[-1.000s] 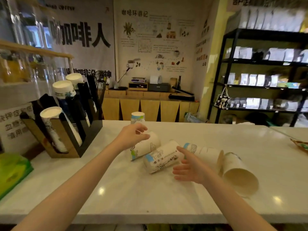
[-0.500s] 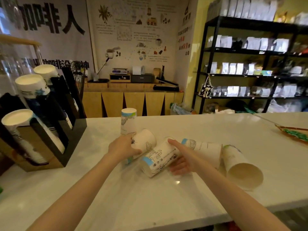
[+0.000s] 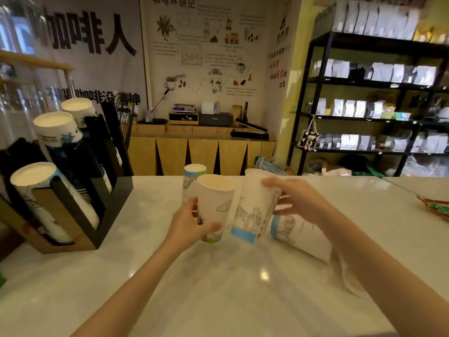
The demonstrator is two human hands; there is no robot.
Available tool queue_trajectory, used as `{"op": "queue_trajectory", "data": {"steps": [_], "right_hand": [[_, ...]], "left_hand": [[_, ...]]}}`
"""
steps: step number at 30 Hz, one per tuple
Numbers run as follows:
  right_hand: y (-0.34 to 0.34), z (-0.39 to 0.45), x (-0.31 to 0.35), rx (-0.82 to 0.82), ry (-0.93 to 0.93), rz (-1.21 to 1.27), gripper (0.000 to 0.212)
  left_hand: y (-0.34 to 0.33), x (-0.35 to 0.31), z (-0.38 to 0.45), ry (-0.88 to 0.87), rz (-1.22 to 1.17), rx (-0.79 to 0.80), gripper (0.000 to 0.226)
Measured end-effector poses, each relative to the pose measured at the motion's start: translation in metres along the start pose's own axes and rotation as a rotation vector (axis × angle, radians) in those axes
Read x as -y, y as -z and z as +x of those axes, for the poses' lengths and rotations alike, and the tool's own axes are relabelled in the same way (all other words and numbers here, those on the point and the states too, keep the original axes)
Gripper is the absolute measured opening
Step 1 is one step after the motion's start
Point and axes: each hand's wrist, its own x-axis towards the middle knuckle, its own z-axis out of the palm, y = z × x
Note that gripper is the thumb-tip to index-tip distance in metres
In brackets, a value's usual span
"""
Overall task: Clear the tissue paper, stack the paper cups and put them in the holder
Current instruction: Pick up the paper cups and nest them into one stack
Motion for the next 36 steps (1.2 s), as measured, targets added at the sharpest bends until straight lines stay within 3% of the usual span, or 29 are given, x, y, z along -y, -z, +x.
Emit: {"op": "queue_trajectory", "data": {"steps": [2, 5, 10, 15, 26, 31, 33, 36], "right_hand": [[0.01, 0.003, 0.028, -0.026, 0.113, -0.038, 0.033], [0.016, 0.008, 0.061, -0.106, 0.243, -0.072, 0.064], [0.004, 0.01, 0.082, -0.19, 0.478, -0.141, 0.072], [-0.023, 0.016, 0.058, -0.103, 0.546, -0.131, 0.079], [-0.048, 0.022, -0.018, 0.11, 0.465, -0.372, 0.075], [-0.048, 0.021, -0.034, 0.123, 0.406, -0.396, 0.088], [-0.049, 0.018, -0.034, 0.144, 0.398, -0.41, 0.095], [-0.044, 0.012, -0.032, 0.168, 0.365, -0.417, 0.109]], "left_hand": [[-0.011, 0.001, -0.001, 0.013, -0.033, -0.011, 0.074], [-0.024, 0.003, -0.004, 0.044, -0.111, 0.017, 0.071], [-0.032, 0.012, -0.007, 0.058, -0.159, 0.089, 0.064], [-0.031, 0.011, -0.006, 0.067, -0.163, 0.11, 0.065], [-0.031, 0.004, -0.008, 0.066, -0.127, 0.089, 0.066], [-0.034, 0.007, -0.008, 0.084, -0.103, 0.083, 0.068], [-0.035, 0.007, -0.007, 0.103, -0.083, 0.107, 0.076], [-0.029, 0.005, -0.003, 0.136, -0.03, 0.171, 0.112]]}}
